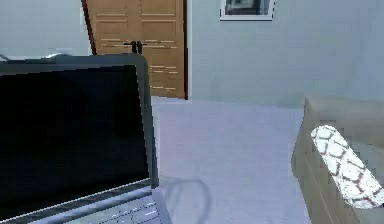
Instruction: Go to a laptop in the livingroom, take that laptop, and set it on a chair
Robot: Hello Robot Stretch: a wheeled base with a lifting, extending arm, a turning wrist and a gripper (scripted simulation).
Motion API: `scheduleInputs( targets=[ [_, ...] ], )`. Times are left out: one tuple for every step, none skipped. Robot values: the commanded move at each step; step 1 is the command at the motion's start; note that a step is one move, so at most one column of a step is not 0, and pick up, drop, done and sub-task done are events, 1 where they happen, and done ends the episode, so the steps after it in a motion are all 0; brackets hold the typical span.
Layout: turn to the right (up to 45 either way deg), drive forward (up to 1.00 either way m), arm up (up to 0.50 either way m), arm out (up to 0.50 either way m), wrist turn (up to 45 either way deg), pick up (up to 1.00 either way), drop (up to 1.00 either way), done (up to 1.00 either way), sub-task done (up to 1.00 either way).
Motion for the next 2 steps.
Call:
scheduleInputs(
  targets=[
    [0.0, 1.0, 0.0, 0.0, 0.0, 0.0, 0.0, 0.0, 0.0],
    [0.0, 0.45, 0.0, 0.0, 0.0, 0.0, 0.0, 0.0, 0.0]
  ],
)
